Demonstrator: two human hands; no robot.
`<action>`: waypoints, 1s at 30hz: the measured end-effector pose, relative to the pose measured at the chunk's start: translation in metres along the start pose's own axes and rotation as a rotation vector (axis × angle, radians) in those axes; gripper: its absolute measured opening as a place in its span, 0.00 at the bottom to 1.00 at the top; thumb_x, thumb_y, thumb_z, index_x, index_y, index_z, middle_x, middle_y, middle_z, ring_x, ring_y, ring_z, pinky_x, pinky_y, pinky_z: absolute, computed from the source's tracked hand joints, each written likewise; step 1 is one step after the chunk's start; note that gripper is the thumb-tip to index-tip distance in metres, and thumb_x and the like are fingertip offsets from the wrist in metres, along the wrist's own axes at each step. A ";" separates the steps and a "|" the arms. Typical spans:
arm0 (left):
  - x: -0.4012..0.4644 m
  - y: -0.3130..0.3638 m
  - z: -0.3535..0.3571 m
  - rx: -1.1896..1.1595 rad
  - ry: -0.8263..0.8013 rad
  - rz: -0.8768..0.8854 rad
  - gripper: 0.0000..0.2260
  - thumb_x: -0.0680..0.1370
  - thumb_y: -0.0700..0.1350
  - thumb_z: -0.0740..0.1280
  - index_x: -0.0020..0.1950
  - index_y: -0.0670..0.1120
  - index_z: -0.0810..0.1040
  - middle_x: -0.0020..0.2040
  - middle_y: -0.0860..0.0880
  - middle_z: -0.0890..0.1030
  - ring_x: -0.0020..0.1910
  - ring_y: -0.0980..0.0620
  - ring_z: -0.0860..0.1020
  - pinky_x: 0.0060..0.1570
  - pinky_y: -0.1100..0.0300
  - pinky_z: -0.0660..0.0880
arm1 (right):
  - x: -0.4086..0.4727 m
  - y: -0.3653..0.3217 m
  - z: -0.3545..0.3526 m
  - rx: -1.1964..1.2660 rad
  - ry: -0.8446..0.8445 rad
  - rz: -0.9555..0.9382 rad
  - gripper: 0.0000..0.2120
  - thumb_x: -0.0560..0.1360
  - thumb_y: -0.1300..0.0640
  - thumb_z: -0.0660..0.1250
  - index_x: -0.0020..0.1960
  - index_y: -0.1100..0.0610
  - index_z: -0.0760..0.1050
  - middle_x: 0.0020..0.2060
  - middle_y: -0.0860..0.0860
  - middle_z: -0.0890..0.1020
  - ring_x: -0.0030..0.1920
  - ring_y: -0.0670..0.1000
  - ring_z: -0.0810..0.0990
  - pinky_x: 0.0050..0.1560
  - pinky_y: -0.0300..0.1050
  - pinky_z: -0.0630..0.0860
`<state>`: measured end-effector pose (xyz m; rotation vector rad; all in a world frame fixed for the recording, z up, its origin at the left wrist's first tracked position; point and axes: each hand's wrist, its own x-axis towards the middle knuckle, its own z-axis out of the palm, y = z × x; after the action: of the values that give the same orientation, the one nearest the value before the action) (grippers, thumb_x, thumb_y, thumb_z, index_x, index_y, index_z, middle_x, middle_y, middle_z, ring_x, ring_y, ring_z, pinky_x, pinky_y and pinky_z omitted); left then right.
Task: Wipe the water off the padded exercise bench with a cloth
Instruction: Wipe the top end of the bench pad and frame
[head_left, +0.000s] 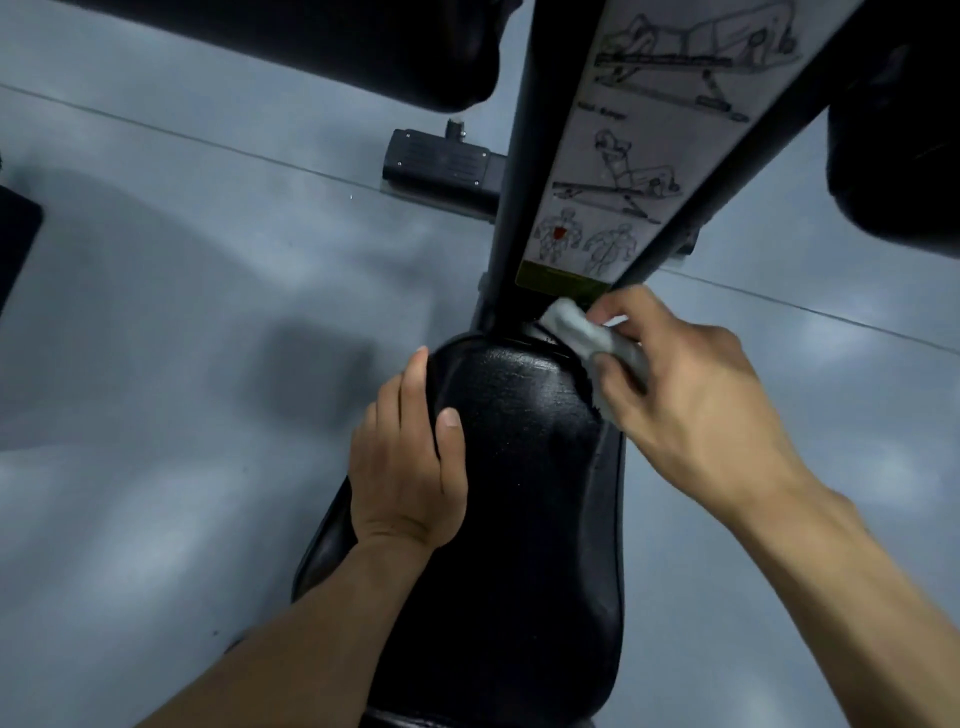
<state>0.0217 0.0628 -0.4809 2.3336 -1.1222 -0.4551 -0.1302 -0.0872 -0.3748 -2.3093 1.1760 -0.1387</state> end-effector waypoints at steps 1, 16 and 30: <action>0.000 0.000 0.000 -0.005 0.002 0.003 0.28 0.81 0.52 0.52 0.79 0.42 0.65 0.69 0.43 0.74 0.59 0.41 0.75 0.58 0.46 0.74 | 0.006 -0.004 0.003 -0.022 -0.003 -0.056 0.11 0.79 0.58 0.66 0.61 0.48 0.73 0.38 0.51 0.81 0.37 0.56 0.76 0.38 0.49 0.69; -0.003 -0.003 0.003 0.013 0.052 0.028 0.27 0.84 0.54 0.49 0.79 0.42 0.66 0.68 0.44 0.76 0.56 0.41 0.77 0.54 0.46 0.74 | 0.078 -0.054 0.042 -0.718 -0.340 -0.399 0.14 0.82 0.63 0.58 0.60 0.53 0.78 0.54 0.53 0.81 0.53 0.60 0.82 0.40 0.49 0.72; -0.004 -0.003 0.001 0.052 0.021 0.000 0.27 0.82 0.53 0.51 0.80 0.45 0.64 0.68 0.44 0.75 0.55 0.41 0.76 0.54 0.46 0.72 | 0.025 -0.005 -0.006 -0.614 -0.425 0.086 0.13 0.80 0.58 0.59 0.61 0.50 0.75 0.51 0.55 0.78 0.45 0.62 0.75 0.44 0.49 0.73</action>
<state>0.0201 0.0675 -0.4832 2.3771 -1.1371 -0.4044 -0.1130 -0.1063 -0.3708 -2.5927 1.1950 0.8105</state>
